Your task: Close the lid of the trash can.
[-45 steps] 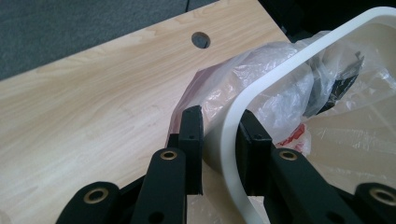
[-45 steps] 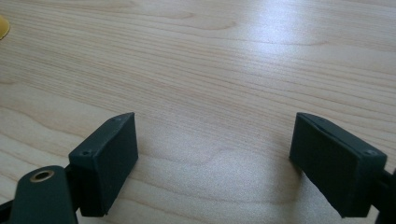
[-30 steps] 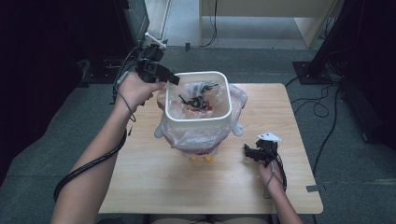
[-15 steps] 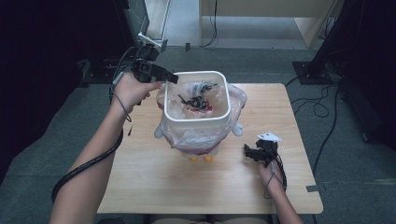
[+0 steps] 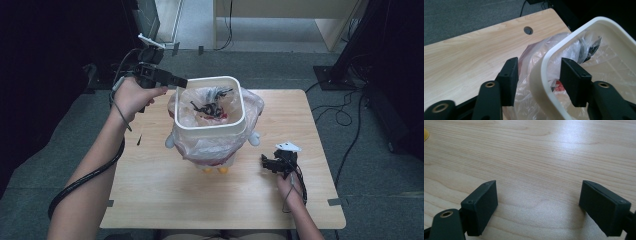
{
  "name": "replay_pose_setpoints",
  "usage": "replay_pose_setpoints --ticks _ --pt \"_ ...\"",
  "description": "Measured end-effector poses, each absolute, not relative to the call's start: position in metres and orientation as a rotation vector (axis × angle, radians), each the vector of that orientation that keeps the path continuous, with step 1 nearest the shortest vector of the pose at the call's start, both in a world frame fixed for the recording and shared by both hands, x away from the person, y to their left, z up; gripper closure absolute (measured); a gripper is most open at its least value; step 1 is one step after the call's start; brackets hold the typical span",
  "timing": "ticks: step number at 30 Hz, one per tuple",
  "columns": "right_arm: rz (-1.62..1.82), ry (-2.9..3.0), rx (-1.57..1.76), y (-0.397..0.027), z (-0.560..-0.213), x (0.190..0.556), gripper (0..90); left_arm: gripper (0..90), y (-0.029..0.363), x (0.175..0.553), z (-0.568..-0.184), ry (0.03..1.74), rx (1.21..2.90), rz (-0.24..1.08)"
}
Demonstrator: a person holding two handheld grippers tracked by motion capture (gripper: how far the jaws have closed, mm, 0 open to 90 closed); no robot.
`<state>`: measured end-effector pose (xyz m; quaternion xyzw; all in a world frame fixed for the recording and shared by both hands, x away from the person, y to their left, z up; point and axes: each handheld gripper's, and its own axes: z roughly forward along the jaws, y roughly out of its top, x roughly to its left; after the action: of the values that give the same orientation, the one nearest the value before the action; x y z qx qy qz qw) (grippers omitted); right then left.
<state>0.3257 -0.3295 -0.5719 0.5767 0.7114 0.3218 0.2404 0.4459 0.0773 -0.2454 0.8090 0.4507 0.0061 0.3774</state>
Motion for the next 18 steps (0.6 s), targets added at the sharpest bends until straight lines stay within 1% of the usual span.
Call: replay_pose_setpoints --ticks 4,8,11,14,18 --pt "0.880 1.947 1.578 -0.3295 -0.5719 0.3257 14.9 53.0 0.0772 0.4468 -0.2474 1.156 2.074 0.015" --pt "0.881 1.947 1.577 -0.3295 -0.5719 0.3257 14.9 62.3 0.0760 0.4464 -0.2471 1.165 2.072 -0.024" --pt "0.880 1.947 1.578 -0.3295 -0.5719 0.3257 14.9 66.4 0.0722 0.4445 -0.2454 1.173 2.080 -0.041" --pt "0.881 1.947 1.577 -0.3295 -0.5719 0.3257 14.9 66.9 0.0688 0.4427 -0.2433 1.173 2.091 -0.027" --pt "0.880 1.947 1.578 -0.3295 -0.5719 0.3257 14.9 67.1 0.0683 0.4410 -0.2410 1.183 2.075 -0.041"
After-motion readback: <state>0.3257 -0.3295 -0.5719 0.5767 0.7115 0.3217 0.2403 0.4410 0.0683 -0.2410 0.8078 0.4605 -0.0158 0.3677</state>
